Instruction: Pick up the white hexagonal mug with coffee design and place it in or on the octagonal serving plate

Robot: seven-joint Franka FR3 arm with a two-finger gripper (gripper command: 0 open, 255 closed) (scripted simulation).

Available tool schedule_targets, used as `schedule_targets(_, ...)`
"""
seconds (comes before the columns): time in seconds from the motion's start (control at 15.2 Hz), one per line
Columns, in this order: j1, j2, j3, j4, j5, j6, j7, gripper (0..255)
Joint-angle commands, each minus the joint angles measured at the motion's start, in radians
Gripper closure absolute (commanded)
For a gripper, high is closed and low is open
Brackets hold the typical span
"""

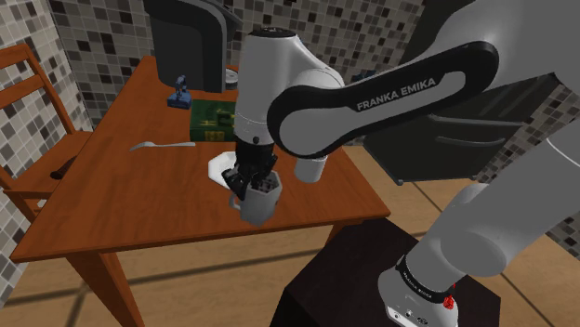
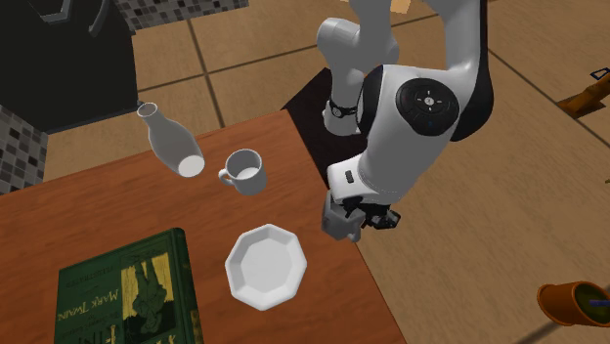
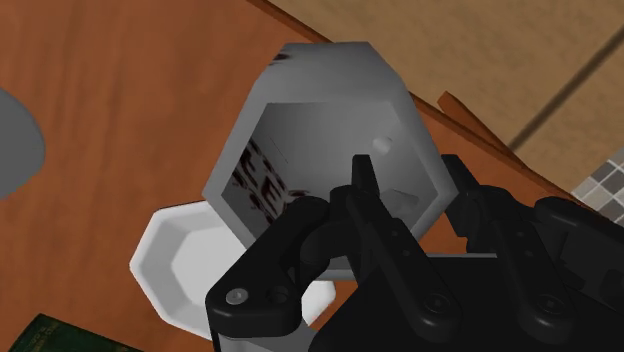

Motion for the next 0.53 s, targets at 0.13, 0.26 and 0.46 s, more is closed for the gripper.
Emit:
schedule_targets(0.13,0.002,-0.027,-0.008,0.032,0.013,-0.056,-0.012,255)
schedule_targets(0.26,0.002,-0.038,-0.012,0.049,0.018,-0.084,-0.017,255)
schedule_targets(0.46,0.003,-0.05,-0.016,0.068,0.023,-0.113,-0.022,255)
